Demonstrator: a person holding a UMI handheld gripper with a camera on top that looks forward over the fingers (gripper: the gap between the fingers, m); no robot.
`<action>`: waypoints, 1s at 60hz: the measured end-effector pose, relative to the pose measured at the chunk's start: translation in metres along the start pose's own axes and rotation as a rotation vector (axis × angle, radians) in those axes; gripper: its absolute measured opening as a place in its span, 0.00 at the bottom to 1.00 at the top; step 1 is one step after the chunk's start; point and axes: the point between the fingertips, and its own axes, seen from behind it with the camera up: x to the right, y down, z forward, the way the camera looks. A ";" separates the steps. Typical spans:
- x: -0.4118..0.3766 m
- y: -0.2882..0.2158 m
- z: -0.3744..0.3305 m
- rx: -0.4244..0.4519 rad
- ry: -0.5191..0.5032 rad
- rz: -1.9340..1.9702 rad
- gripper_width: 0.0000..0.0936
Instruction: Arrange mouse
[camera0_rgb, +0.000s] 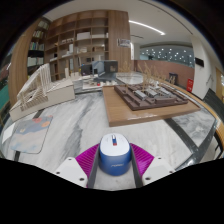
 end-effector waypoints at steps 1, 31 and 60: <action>0.001 0.000 0.000 -0.003 0.006 0.007 0.58; -0.311 -0.090 -0.020 0.112 -0.184 -0.078 0.41; -0.362 0.005 -0.015 -0.205 -0.339 -0.160 0.91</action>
